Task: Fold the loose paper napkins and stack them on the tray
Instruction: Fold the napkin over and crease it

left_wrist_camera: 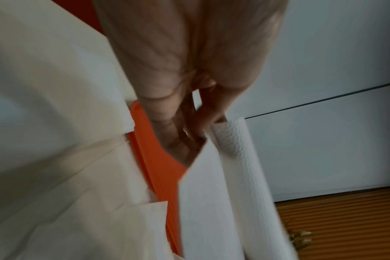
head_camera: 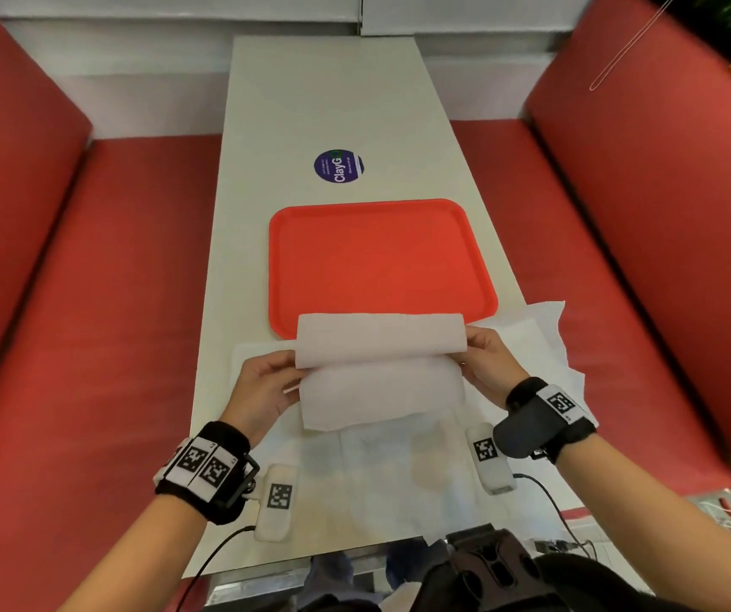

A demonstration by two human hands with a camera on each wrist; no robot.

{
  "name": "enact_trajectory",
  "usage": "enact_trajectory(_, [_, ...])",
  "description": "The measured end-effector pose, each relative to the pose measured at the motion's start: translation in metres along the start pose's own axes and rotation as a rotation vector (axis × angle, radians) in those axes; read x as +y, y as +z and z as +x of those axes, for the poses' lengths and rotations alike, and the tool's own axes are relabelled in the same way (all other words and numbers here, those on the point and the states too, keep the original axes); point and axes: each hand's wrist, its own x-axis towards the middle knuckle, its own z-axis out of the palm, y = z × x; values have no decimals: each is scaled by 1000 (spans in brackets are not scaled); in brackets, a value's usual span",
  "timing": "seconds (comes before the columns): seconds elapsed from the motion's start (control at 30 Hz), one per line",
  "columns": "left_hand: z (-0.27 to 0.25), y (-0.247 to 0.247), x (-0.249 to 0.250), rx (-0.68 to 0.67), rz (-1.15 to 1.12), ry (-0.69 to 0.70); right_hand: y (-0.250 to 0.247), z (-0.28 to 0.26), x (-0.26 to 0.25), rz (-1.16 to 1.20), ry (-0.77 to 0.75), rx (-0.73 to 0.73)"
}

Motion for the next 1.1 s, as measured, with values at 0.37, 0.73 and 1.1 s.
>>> enact_trajectory(0.37, [-15,-18,24,-223,119,-190,42,1,-12,-107,95,-210])
enact_trajectory(0.73, [-34,-55,4,-100,58,-63,86,10,2,377,86,-9])
enact_trajectory(1.1, [-52,-106,-30,-87,279,-40,170,15,54,-178,61,48])
